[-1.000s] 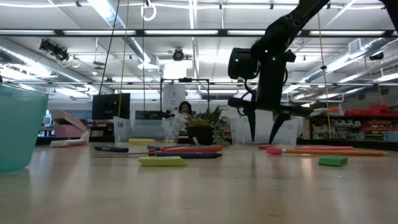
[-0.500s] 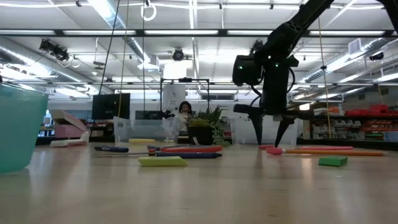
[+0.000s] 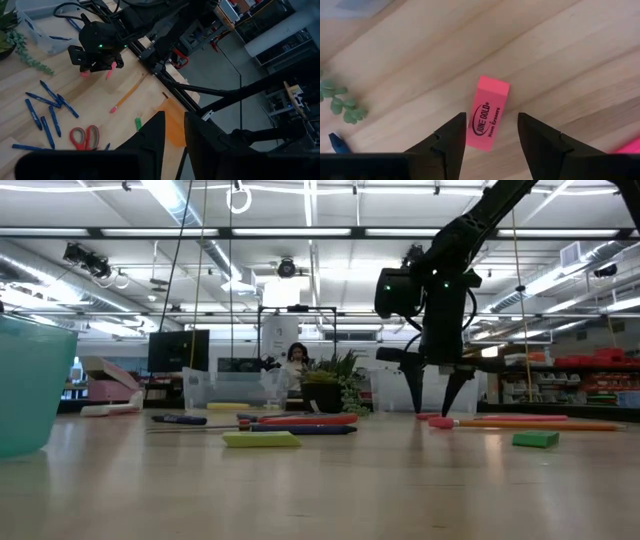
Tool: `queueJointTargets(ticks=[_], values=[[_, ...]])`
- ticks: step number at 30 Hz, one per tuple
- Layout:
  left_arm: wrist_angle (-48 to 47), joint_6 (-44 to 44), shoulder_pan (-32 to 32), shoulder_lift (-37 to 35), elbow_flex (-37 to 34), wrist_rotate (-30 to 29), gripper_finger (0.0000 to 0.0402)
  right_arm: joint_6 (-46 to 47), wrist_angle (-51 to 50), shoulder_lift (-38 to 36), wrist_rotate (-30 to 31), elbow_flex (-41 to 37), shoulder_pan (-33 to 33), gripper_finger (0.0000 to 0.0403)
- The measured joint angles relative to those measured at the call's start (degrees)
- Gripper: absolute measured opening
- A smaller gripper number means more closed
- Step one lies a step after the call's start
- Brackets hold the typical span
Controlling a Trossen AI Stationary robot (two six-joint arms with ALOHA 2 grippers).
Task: Sort crayons/erasers/pens/pencils in bins
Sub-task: Put the pink eraser into the orange bin
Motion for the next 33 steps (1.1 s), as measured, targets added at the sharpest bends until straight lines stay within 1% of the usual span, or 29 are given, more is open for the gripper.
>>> queueJointTargets(ticks=[7,14,21,26,33], values=[[0.0,0.0,0.0,0.0,0.0,0.0,0.0084,0.2,-0.3,0.1,0.1,0.4,0.0,0.0184],[0.0,0.0,0.0,0.0,0.0,0.0,0.0078,0.2,-1.0,0.2,0.4,0.5,-0.6,0.0182],[0.0,0.0,0.0,0.0,0.0,0.0,0.0084,-2.3,-3.6,0.2,0.8,0.6,-0.7,0.0153],[0.0,0.1,0.0,0.0,0.0,0.0,0.0081,-7.8,-5.5,0.2,-0.1,0.7,-0.7,0.0131],[0.0,0.2,0.0,0.0,0.0,1.1,0.008,-11.2,-8.3,0.1,-2.9,0.7,-0.4,0.0124]])
